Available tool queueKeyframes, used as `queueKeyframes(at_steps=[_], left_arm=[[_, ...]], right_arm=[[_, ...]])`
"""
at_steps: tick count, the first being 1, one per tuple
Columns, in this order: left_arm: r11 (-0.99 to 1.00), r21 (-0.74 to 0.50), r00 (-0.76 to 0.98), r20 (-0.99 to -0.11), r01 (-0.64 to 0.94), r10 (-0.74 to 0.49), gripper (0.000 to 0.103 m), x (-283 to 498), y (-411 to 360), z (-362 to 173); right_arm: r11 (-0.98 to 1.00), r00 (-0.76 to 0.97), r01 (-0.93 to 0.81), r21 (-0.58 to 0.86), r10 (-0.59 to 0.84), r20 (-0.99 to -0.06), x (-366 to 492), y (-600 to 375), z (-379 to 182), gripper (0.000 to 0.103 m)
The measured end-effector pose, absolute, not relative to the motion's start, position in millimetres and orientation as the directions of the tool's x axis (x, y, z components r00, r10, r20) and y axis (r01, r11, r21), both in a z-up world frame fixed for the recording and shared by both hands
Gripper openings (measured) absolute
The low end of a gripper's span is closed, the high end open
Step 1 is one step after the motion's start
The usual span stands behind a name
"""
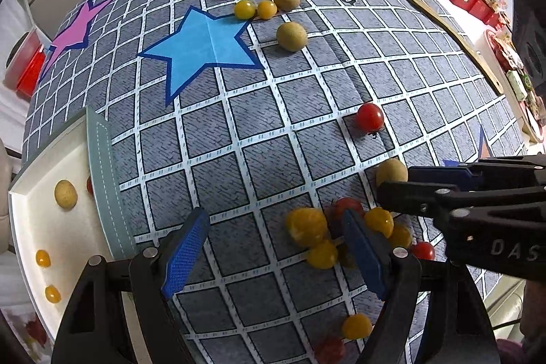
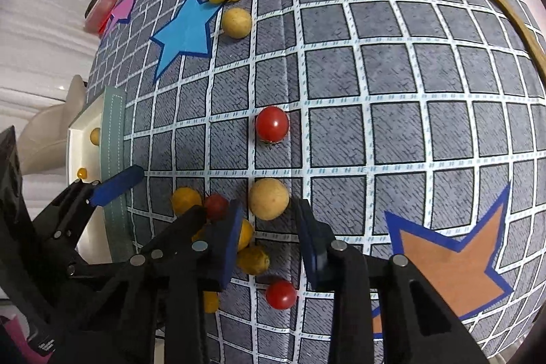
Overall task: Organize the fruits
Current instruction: 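Move both tools back to the fruit cluster, then grasp a yellow tomato with the left tool while the right tool grasps a brown fruit, then carry both fruits into the white tray and open both tools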
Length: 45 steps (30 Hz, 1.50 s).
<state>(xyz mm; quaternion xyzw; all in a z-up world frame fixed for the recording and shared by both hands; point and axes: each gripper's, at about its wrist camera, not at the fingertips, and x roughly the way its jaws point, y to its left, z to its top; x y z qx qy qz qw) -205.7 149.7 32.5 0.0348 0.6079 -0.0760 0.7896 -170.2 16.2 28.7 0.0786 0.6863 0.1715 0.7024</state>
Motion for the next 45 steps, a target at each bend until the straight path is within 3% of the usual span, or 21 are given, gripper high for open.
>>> queueKeyframes(at_steps=[3,4,8,12,14,15,29,31,32,45], left_arm=[[0.986,-0.041,0.247,-0.966,0.160,-0.080,0.079,-204,145,30],[0.986,-0.048,0.246,-0.965,0.161,-0.087,0.073,-204,145,31],[0.985,-0.062,0.239,-0.966,0.159,-0.100,0.068,-204,145,31],[0.983,-0.109,0.229,-0.963,0.147,-0.141,0.054,-203,145,30],[0.981,-0.131,0.224,-0.961,0.143,-0.161,0.037,-204,146,30],[0.981,-0.135,0.222,-0.961,0.140,-0.164,0.035,-205,146,30],[0.991,-0.031,0.233,-0.971,0.131,-0.061,0.035,-211,152,21],[0.991,-0.044,0.235,-0.969,0.128,-0.073,0.032,-211,149,23],[0.991,-0.049,0.237,-0.968,0.123,-0.077,0.025,-211,147,23],[0.988,-0.141,0.264,-0.952,0.059,-0.152,0.025,-226,176,49]], right_arm=[[0.929,0.000,-0.137,0.344,0.347,-0.938,-169,20,28,0.028],[0.927,-0.003,-0.133,0.350,0.353,-0.936,-169,20,27,0.026],[0.926,0.006,-0.134,0.352,0.356,-0.935,-171,15,27,0.026],[0.925,0.013,-0.117,0.362,0.366,-0.930,-175,9,30,0.026],[0.924,0.015,-0.109,0.365,0.369,-0.929,-176,6,30,0.026],[0.924,0.016,-0.106,0.367,0.371,-0.929,-176,5,30,0.026],[0.919,0.031,-0.107,0.379,0.384,-0.923,-179,0,36,0.026],[0.920,0.032,-0.111,0.376,0.381,-0.924,-178,-1,37,0.026],[0.920,0.032,-0.112,0.375,0.380,-0.924,-179,-1,38,0.026],[0.921,0.048,-0.133,0.366,0.375,-0.926,-181,8,49,0.026]])
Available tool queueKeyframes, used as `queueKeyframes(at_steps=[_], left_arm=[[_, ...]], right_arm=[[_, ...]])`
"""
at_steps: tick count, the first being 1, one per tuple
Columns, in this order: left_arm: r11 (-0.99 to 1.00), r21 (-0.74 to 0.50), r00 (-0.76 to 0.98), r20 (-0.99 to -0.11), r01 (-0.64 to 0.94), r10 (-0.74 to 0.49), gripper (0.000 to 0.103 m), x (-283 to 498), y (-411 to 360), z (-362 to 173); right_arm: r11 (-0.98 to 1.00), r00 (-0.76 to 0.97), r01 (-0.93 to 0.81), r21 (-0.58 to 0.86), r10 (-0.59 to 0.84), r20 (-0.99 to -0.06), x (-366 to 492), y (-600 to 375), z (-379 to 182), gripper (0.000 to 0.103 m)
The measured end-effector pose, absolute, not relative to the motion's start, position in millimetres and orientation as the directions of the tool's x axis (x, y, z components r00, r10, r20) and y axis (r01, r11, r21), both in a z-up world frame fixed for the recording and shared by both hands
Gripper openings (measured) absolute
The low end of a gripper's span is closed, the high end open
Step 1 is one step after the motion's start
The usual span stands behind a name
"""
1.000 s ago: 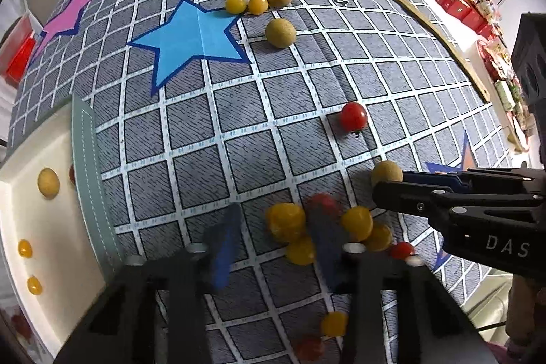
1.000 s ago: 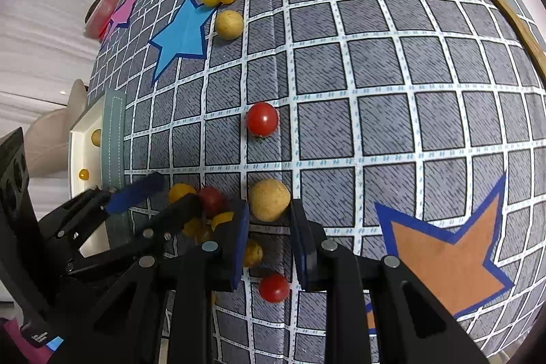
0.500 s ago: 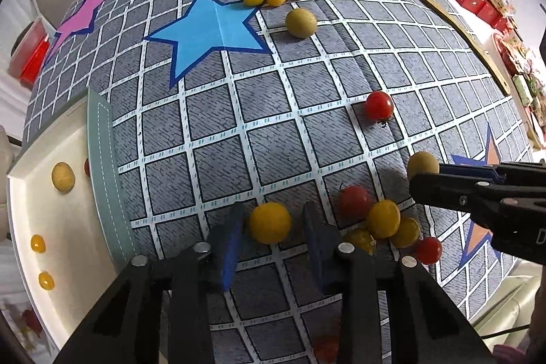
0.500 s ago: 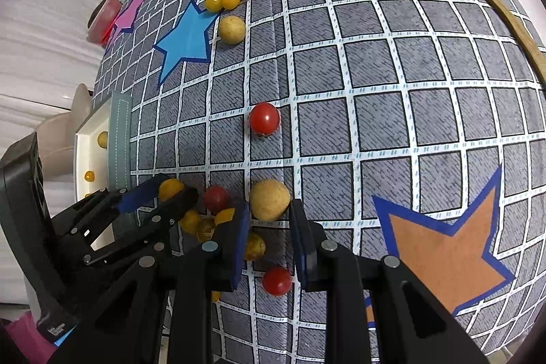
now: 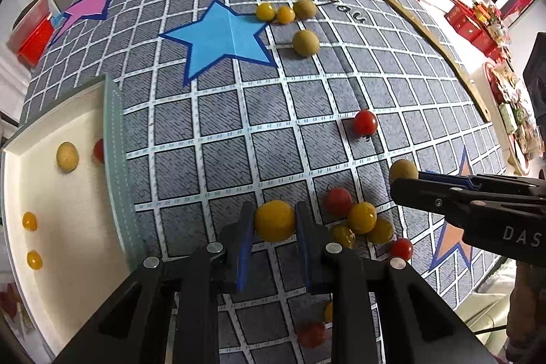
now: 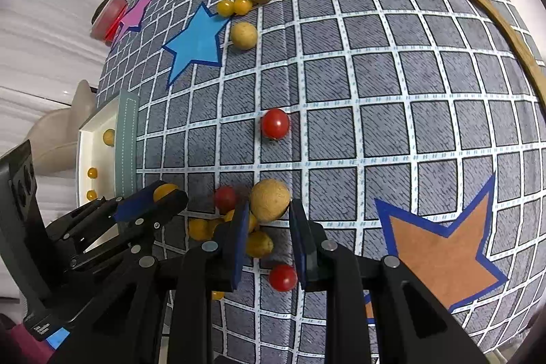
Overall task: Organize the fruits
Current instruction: 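Carry both fruits into the white tray and open both tools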
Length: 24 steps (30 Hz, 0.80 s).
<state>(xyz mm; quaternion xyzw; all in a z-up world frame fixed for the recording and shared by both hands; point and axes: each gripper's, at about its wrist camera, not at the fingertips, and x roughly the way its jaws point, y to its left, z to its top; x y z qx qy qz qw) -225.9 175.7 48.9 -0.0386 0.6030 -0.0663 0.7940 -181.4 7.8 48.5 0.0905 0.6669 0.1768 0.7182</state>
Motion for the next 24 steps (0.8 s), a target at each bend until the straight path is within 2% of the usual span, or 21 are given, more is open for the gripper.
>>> queueKeyframes(at_steps=[14,24], left_arm=[[0.987,-0.111,0.321,-0.945,-0.119,-0.068,0.025,-240,230,63],[0.947,-0.054,0.312,-0.949,-0.316,0.050,0.025,-279,310,57]], right_arm=[[0.893,0.031,-0.272,0.358,0.380,-0.924,-174,69,64,0.026],[0.822,-0.027,-0.427,0.376,0.405,-0.914,-178,158,68,0.026]])
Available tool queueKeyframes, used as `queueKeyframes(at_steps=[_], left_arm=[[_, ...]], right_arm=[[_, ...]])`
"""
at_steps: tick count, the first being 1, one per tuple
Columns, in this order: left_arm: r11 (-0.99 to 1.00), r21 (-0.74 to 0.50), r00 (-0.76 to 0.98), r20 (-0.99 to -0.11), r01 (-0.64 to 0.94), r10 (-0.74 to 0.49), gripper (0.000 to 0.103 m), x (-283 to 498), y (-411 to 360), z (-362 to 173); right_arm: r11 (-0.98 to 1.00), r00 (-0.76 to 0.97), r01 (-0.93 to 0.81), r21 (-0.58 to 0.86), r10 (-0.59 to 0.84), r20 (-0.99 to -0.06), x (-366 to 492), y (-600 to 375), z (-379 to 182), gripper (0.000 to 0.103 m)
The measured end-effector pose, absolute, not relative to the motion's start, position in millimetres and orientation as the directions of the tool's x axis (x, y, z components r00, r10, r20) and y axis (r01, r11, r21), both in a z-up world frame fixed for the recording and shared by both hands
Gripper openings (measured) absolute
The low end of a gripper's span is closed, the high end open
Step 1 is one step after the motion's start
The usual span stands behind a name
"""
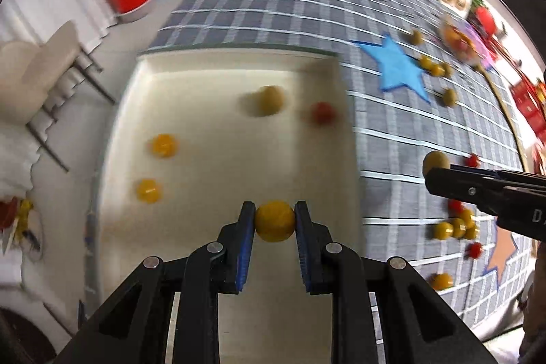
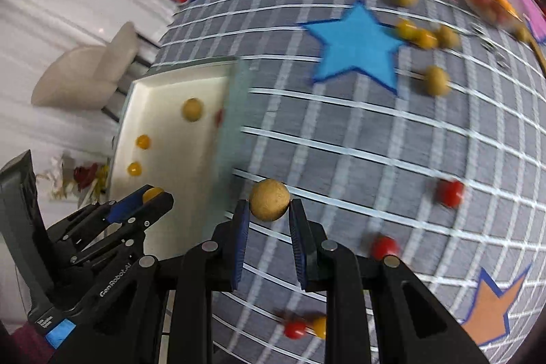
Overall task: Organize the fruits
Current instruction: 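Carry both fruits into the white tray and open both tools, then move both tools back to the remaining tomatoes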
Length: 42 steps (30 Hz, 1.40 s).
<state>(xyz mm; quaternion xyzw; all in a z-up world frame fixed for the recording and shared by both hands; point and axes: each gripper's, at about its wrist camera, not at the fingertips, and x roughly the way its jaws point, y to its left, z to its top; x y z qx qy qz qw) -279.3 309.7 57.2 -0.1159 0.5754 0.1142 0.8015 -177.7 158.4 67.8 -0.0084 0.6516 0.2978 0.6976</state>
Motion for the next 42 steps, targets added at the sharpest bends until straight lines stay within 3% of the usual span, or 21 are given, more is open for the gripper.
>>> queueKeyframes(at_steps=[10,27,28,31,32,35,36,37,39,42], left_arm=[[0.884,0.016,0.263,-0.952,-0.467,0.156,0.025,-313,369,39],[0.860,0.047,0.235,-0.953,-0.508,0.191,0.025,-325,386,23],[0.860,0.051,0.233,-0.953,-0.509,0.194,0.029,-325,386,23],[0.857,0.060,0.234,-0.950,-0.511,0.206,0.065,-325,385,25],[0.858,0.064,0.244,-0.946,-0.509,0.215,0.065,-326,384,27],[0.867,0.105,0.227,-0.944,-0.487,0.242,0.065,-325,379,25],[0.870,0.103,0.221,-0.947,-0.483,0.235,0.065,-324,378,24],[0.871,0.100,0.220,-0.948,-0.481,0.230,0.065,-324,378,23],[0.874,0.102,0.219,-0.948,-0.475,0.229,0.065,-324,377,24],[0.885,0.108,0.220,-0.949,-0.454,0.228,0.065,-323,374,25]], right_arm=[[0.748,-0.093,-0.537,0.390,0.407,-0.909,-184,260,50,0.026],[0.718,-0.089,-0.609,0.337,0.360,-0.929,-184,330,24,0.026],[0.717,-0.087,-0.611,0.334,0.359,-0.929,-183,331,25,0.026],[0.714,-0.089,-0.614,0.336,0.360,-0.929,-182,333,25,0.026],[0.709,-0.099,-0.614,0.346,0.366,-0.925,-182,334,25,0.027],[0.697,-0.116,-0.617,0.365,0.378,-0.918,-182,334,25,0.036],[0.693,-0.118,-0.620,0.368,0.381,-0.917,-181,336,25,0.047],[0.692,-0.113,-0.623,0.364,0.380,-0.918,-182,337,26,0.065],[0.692,-0.101,-0.624,0.364,0.391,-0.915,-181,340,29,0.080],[0.696,-0.093,-0.608,0.382,0.415,-0.905,-178,335,36,0.080]])
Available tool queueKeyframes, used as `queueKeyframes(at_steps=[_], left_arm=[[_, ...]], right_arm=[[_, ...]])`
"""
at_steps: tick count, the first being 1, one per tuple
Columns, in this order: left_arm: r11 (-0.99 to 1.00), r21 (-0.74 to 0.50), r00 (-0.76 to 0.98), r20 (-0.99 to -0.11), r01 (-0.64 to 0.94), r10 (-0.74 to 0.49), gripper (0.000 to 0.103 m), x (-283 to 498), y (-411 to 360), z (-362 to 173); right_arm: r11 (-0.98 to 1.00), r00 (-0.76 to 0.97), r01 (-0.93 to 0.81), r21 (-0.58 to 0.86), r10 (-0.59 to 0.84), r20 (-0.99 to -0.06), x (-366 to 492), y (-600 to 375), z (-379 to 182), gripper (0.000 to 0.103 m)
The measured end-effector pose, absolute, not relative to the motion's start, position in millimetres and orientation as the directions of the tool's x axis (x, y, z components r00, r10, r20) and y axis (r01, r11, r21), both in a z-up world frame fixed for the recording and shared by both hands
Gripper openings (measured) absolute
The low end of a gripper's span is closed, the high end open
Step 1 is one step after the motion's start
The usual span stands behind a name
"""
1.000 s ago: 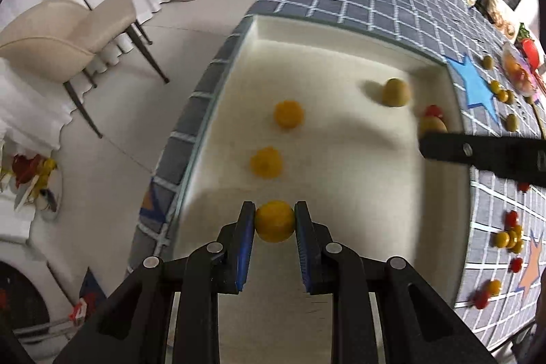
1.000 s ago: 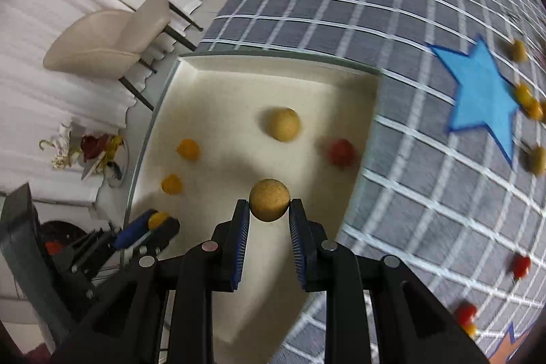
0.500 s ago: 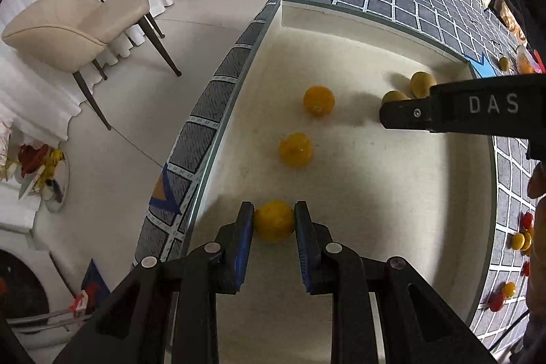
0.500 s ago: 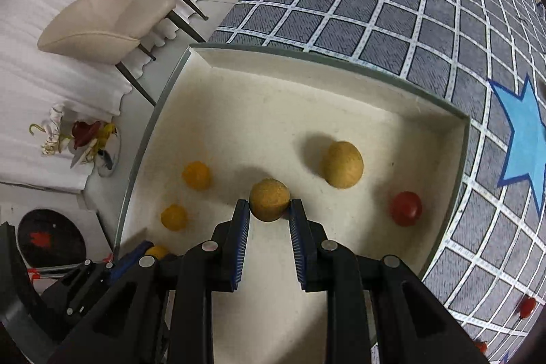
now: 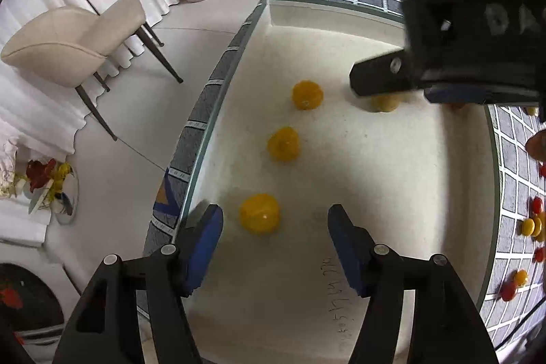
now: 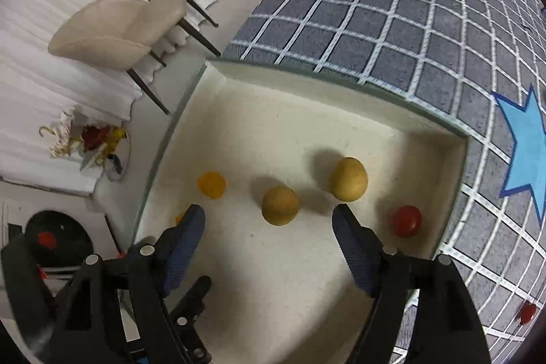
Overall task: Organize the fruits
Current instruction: 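Move both tools back to the remaining tomatoes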
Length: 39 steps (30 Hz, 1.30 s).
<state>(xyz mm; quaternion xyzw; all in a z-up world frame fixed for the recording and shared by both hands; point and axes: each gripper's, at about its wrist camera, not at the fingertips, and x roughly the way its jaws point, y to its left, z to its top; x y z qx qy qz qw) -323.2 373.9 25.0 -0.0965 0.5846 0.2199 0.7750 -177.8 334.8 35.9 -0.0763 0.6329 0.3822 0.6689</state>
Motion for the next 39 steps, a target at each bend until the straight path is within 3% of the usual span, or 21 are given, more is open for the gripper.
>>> queueKeyframes(at_steps=[8,22,35,39], left_arm=[[0.919,0.115,0.247,-0.944,-0.377,0.219,0.065,-306,353,40],[0.995,0.035,0.345,-0.936,-0.097,0.066,0.065,-260,243,75],[0.992,-0.047,0.269,-0.960,0.118,-0.077,0.065,-254,161,43],[0.990,-0.046,0.253,-0.964,0.137,-0.080,0.065,-253,151,32]], right_arm=[[0.754,-0.018,-0.522,0.397,0.456,-0.890,-168,272,66,0.080],[0.923,0.104,-0.287,0.256,0.296,-0.950,-163,82,73,0.080],[0.951,0.098,-0.238,0.199,0.227,-0.969,-163,16,53,0.080],[0.944,0.093,-0.254,0.210,0.240,-0.966,-161,20,49,0.069]])
